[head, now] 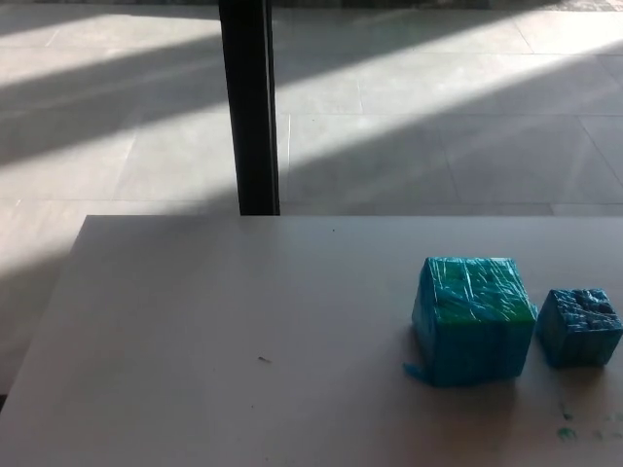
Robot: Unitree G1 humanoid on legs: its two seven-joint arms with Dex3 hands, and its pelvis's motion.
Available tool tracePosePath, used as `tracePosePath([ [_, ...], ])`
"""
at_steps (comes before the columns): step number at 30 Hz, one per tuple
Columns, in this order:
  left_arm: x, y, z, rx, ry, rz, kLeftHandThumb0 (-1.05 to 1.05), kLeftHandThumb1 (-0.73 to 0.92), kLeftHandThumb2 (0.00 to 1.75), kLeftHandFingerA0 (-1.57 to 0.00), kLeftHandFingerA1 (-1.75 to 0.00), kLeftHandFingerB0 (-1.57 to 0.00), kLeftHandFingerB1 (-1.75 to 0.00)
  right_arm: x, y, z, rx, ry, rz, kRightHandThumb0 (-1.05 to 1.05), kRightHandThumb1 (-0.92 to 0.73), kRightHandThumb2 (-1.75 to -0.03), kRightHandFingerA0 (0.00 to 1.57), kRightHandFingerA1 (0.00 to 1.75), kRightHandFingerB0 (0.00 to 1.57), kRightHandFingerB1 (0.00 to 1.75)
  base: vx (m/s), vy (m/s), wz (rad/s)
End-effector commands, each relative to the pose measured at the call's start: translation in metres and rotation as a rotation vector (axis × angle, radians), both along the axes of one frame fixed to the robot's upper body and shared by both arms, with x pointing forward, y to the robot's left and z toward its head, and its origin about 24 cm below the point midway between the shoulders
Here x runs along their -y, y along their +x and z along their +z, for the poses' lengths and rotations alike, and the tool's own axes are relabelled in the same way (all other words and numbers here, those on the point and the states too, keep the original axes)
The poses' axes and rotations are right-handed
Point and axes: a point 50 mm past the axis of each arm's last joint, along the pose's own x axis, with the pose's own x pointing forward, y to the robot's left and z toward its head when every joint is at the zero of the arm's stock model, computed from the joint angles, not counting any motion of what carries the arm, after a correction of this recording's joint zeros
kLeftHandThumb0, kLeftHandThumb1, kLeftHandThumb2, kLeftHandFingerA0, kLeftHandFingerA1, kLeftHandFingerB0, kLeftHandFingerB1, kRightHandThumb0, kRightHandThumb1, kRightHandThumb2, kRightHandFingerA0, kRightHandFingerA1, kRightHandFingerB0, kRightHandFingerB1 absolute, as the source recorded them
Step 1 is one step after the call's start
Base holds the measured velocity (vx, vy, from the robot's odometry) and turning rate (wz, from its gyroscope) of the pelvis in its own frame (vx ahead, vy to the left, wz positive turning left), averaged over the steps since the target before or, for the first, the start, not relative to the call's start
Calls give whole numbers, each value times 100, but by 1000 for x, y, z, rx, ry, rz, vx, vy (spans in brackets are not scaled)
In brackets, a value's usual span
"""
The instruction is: The robot uses its right hand to pick up the small cube kept on the middle on the desk and place it on the bigger cube kept next to it
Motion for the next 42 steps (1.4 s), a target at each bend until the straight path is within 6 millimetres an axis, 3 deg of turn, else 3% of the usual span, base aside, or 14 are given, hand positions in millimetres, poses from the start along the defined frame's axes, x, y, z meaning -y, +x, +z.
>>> tracePosePath([
  [1, -9, -1, 10, 89, -108, 53, -88, 78, 64, -38, -53, -27, -36, 17, -5, 14, 88, 36, -61, -74, -81, -64, 32, 83, 34, 53, 0, 0, 0],
  [10, -9, -1, 11, 88, -124, 62, -89, 78, 64, -37, -52, -27, -35, 55, -3, 46, 82, -30, -383, -60, -79, -62, 36, 92, 33, 67, 0, 0, 0],
  [12, -9, -1, 12, 91, -129, 63, -88, 77, 64, -36, -52, -27, -35, 66, 0, 59, 140, -27, -439, -68, -63, -101, 39, 80, 28, 66, 0, 0, 0],
  [13, -10, -1, 11, 90, -131, 65, -87, 78, 64, -36, -51, -26, -34, 69, 2, 62, 153, -24, -451, -63, -77, -62, 25, 100, 27, 69, 0, 0, 0],
  [14, -10, 0, 11, 90, -131, 69, -87, 78, 64, -37, -51, -27, -34, 76, 8, 73, 197, -28, -468, -70, -63, -101, 31, 78, 29, 66, 0, 0, 0],
  [16, -10, 0, 10, 91, -124, 70, -88, 78, 63, -38, -51, -27, -35, 85, 19, 95, 330, -21, -479, -60, -78, -63, 10, 101, 22, 65, 0, 0, 0],
  [23, -10, -2, 11, 87, -126, 63, -88, 77, 64, -40, -55, -29, -36, 99, 67, 174, 559, -135, -350, -77, -80, -64, 24, 96, 24, 56, 0, 0, 0],
  [24, -10, -1, 11, 87, -126, 67, -87, 78, 64, -41, -55, -28, -36, 97, 75, 187, 590, -146, -328, -77, -63, -104, 35, 83, 21, 59, 0, 0, 0],
  [26, -10, -1, 10, 86, -126, 63, -88, 78, 64, -39, -52, -28, -35, 84, 94, 220, 676, -199, -168, -77, -83, -65, 18, 87, 22, 54, 0, 0, 0],
  [31, -10, -1, 10, 88, -129, 65, -88, 78, 64, -37, -52, -28, -36, 56, 129, 262, 687, -284, 17, -89, -86, -66, 29, 76, 21, 51, 0, 0, 0],
  [32, -10, -1, 13, 89, -124, 57, -88, 78, 63, -37, -53, -27, -36, 41, 141, 272, 701, -317, 109, -82, -68, -107, 26, 64, 14, 49, 0, 0, 0],
  [34, -10, 0, 13, 84, -118, 46, -89, 79, 64, -37, -53, -27, -35, 35, 146, 276, 707, -320, 149, -78, -89, -67, 25, 57, 19, 34, 0, 0, 0],
  [35, -11, 0, 12, 79, -121, 45, -88, 78, 64, -34, -48, -25, -34, 21, 158, 283, 710, -299, 209, -33, -60, -115, 5, 51, 1, 48, 0, 0, 0],
  [42, -12, 2, 13, 76, -124, 54, -89, 78, 64, -38, -52, -27, -35, -3, 183, 283, 686, -287, 358, -32, -66, -118, 6, 50, 0, 47, 0, 0, 0],
])
